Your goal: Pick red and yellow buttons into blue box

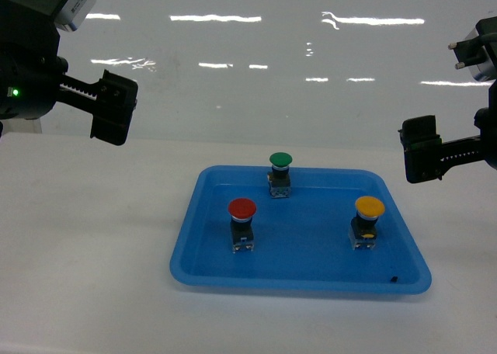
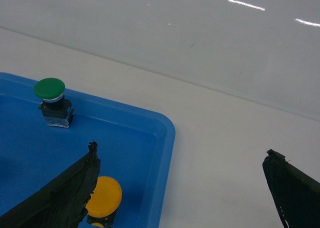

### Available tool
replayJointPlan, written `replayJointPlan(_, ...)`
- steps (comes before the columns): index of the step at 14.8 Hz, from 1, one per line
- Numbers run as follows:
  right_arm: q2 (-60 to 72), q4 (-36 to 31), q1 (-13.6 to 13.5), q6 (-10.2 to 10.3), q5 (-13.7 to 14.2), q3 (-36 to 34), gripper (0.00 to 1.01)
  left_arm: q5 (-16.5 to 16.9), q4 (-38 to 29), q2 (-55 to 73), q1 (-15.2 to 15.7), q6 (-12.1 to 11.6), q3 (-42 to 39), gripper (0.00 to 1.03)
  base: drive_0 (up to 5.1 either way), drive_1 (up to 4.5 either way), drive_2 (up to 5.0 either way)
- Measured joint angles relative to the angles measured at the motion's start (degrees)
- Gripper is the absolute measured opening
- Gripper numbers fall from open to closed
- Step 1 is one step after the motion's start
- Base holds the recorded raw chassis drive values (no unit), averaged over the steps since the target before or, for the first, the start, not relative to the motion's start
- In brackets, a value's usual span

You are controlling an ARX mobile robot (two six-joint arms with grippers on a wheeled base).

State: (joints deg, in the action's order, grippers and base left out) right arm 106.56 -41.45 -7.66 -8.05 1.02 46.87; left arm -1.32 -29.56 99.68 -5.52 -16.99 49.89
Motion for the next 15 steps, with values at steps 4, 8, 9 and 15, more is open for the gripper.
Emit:
replayJointPlan(4,0.4,-1.9,-0.2,-0.2,-0.3,-0.2,0.98,0.0,0.0,0.0,0.0,0.0,0.0,0.98,0.0,0.0,0.0)
replayJointPlan(8,13.2,-0.2,-1.1,-2.5,-0.8,5.6,0.98,0.0,0.0,0.0,0.0,0.0,0.0,0.98,0.0,0.0,0.0)
replayJointPlan(9,13.4,-0.5,-1.4,-2.7,-1.0,7.3,0.98,0.0,0.0,0.0,0.0,0.0,0.0,0.98,0.0,0.0,0.0)
replayJointPlan(15,18.8,5.9,-3.3,-2.7,-2.4,14.5,0.98,0.0,0.0,0.0,0.0,0.0,0.0,0.98,0.0,0.0,0.0)
